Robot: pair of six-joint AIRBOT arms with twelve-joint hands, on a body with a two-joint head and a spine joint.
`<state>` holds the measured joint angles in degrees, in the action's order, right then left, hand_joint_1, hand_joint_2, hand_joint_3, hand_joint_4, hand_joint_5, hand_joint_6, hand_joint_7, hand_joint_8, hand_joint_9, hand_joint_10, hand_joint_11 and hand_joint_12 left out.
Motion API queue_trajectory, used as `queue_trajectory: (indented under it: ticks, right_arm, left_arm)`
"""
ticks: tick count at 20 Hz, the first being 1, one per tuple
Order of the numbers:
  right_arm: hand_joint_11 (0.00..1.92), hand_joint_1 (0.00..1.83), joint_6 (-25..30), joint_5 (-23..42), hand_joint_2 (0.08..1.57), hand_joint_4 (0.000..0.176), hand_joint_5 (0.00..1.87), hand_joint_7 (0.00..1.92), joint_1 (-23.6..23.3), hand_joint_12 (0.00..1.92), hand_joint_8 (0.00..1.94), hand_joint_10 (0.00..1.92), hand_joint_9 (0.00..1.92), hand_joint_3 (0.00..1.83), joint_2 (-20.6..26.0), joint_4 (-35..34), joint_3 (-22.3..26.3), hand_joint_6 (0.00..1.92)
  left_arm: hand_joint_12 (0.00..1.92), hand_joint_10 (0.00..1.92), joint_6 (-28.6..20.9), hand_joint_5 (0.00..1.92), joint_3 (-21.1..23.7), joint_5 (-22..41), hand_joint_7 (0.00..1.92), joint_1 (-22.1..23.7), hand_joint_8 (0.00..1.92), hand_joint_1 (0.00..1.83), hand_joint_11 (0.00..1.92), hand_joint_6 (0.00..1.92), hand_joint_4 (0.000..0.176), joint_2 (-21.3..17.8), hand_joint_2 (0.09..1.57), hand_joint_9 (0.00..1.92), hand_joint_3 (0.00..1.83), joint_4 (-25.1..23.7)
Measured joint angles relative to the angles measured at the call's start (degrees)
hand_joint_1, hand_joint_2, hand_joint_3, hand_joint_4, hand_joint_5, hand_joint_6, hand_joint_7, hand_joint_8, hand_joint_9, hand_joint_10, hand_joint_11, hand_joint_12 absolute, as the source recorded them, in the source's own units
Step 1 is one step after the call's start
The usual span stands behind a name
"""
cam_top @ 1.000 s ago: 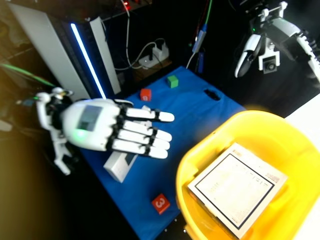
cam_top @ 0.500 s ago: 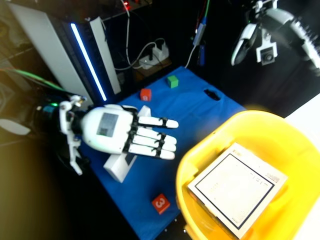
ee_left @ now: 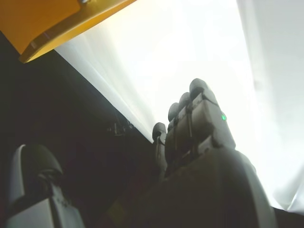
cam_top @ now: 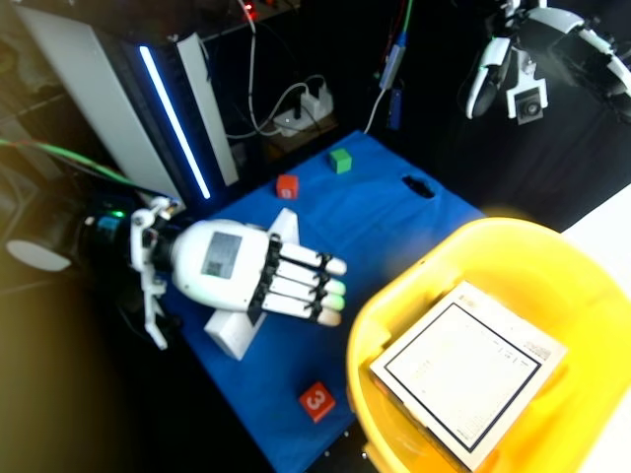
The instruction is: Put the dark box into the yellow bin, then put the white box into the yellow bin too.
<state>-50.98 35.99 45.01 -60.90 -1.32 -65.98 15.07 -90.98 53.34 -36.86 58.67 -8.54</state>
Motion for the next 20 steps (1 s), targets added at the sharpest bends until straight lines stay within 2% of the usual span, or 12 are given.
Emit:
queue_trajectory:
  ticks: [3,6,9,10,11,12,15,16,17,18,19,20]
  right_arm:
    - [0.94,1.41,0.2,0.5,1.03,0.000,1.04,1.43,0.0,1.17,0.05,0.99,1.14,0.00,-0.1,-0.2,0.0,0.70]
    - [0.85,1.39,0.2,0.5,1.08,0.000,0.92,1.14,0.0,1.22,0.62,1.13,1.05,0.00,-0.2,-0.2,-0.1,0.95]
    - [0.83,1.39,0.2,0.4,1.08,0.000,0.92,1.12,0.0,1.14,0.66,1.14,1.02,0.00,-0.2,-0.2,-0.1,0.96]
    - [0.80,1.28,0.2,0.4,1.08,0.000,0.97,1.14,0.0,1.31,0.78,1.04,0.99,0.00,-0.2,-0.2,-0.1,0.92]
    - [0.74,1.36,0.2,0.4,1.10,0.000,0.92,1.06,0.0,1.30,0.82,1.26,0.93,0.00,-0.2,-0.2,-0.1,0.91]
    - [0.71,1.26,0.2,-0.1,1.09,0.000,1.02,1.06,-0.7,1.41,1.03,1.06,0.93,0.00,-0.2,-0.2,-0.1,0.76]
    - [0.75,1.27,0.2,-2.0,1.08,0.000,1.08,1.08,-3.9,1.41,1.02,1.02,0.98,0.00,-0.2,0.2,-0.1,0.64]
    - [0.75,1.27,0.2,-2.0,1.08,0.000,1.04,1.08,-5.0,1.52,1.05,1.08,0.97,0.00,-0.2,0.8,-0.1,0.69]
    - [0.88,1.20,0.2,-1.6,1.08,0.000,1.05,0.94,-6.7,1.84,1.46,1.73,0.91,0.00,-0.2,1.7,-0.2,0.81]
    - [0.82,1.18,0.2,-1.3,1.08,0.000,1.06,0.94,-7.8,1.88,1.32,1.66,0.90,0.00,-0.2,2.6,-0.3,0.82]
    - [0.87,1.18,0.2,-1.3,1.07,0.000,1.09,1.01,-8.9,1.88,1.20,1.63,0.95,0.00,-0.2,3.4,-0.4,0.78]
    - [0.82,1.24,0.2,-1.6,1.12,0.000,1.06,0.94,-10.1,1.89,1.33,1.62,0.91,0.00,-0.2,4.3,-0.5,0.61]
  left_arm:
    - [0.10,0.01,0.0,0.21,0.0,0.5,0.22,-0.7,0.01,0.91,0.21,0.01,0.145,0.0,0.80,0.24,0.00,0.1]
    - [0.08,0.00,0.0,0.24,0.0,0.9,0.26,-1.6,0.01,0.94,0.20,0.01,0.158,0.0,0.79,0.23,0.00,1.4]
    - [0.07,0.00,0.0,0.23,0.1,0.7,0.25,-2.4,0.01,0.95,0.17,0.00,0.147,0.0,0.78,0.20,0.00,1.7]
    - [0.07,0.00,0.0,0.21,0.1,0.9,0.24,-2.7,0.00,0.96,0.16,0.00,0.141,0.0,0.78,0.18,0.00,2.0]
    - [0.07,0.00,0.0,0.21,0.1,0.9,0.24,-2.8,0.00,0.97,0.16,0.00,0.140,0.0,0.78,0.18,0.00,2.4]
    - [0.07,0.00,0.2,0.22,0.1,0.9,0.24,-3.5,0.00,0.97,0.16,0.00,0.133,0.0,0.77,0.17,0.00,2.9]
    - [0.07,0.00,0.3,0.20,0.1,0.6,0.23,-4.6,0.00,0.98,0.15,0.00,0.138,0.0,0.77,0.17,0.00,3.1]
    - [0.07,0.00,0.4,0.20,0.1,0.6,0.22,-4.7,0.00,0.97,0.15,0.00,0.139,0.0,0.78,0.18,0.00,3.4]
    - [0.07,0.00,0.4,0.21,0.1,0.6,0.22,-4.9,0.00,0.98,0.15,0.00,0.140,0.0,0.77,0.18,0.00,3.8]
    - [0.07,0.01,0.4,0.22,0.1,0.5,0.21,-4.9,0.00,0.99,0.16,0.01,0.131,0.0,0.77,0.19,0.00,3.9]
    - [0.07,0.01,0.6,0.22,0.1,0.5,0.22,-4.9,0.00,1.00,0.15,0.01,0.145,0.0,0.76,0.19,0.00,3.9]
    - [0.08,0.01,0.8,0.22,0.1,0.5,0.23,-4.9,0.00,0.98,0.16,0.01,0.159,0.0,0.76,0.20,0.00,3.9]
